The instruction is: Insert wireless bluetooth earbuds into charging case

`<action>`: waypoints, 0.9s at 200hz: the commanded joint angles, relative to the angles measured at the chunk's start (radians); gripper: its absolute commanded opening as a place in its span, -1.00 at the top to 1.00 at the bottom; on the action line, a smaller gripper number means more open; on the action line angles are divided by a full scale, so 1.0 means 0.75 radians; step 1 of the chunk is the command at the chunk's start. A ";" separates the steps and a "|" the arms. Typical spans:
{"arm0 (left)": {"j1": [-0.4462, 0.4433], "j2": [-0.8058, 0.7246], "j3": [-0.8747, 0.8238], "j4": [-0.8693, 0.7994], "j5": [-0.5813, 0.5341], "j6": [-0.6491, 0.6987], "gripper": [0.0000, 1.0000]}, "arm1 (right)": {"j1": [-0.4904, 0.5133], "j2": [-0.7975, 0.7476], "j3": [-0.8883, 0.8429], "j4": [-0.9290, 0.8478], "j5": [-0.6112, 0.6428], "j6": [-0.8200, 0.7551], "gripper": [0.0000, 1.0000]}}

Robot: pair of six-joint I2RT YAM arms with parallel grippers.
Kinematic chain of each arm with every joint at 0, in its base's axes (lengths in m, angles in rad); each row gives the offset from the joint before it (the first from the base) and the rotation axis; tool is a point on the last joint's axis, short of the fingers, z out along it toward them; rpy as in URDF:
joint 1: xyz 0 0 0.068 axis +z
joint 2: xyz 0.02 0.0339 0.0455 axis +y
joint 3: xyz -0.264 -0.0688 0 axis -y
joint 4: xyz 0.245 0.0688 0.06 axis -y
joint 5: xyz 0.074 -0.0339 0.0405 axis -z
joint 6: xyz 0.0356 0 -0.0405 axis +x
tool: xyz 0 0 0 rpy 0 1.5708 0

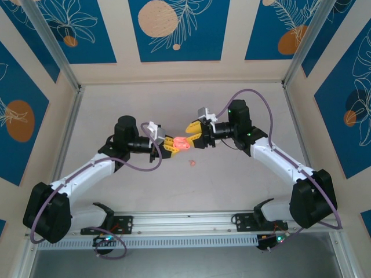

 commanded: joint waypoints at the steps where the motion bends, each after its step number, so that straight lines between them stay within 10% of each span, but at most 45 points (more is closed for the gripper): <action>1: -0.007 -0.033 -0.025 0.059 0.015 -0.011 0.65 | -0.009 0.005 0.027 0.006 0.012 0.019 0.13; 90: -0.004 -0.049 -0.171 0.152 -0.263 -0.032 0.66 | -0.014 -0.122 0.037 -0.159 0.059 0.083 0.05; 180: -0.003 0.004 -0.555 0.723 -0.515 -0.189 0.66 | -0.022 -0.079 0.117 -0.685 0.321 0.396 0.05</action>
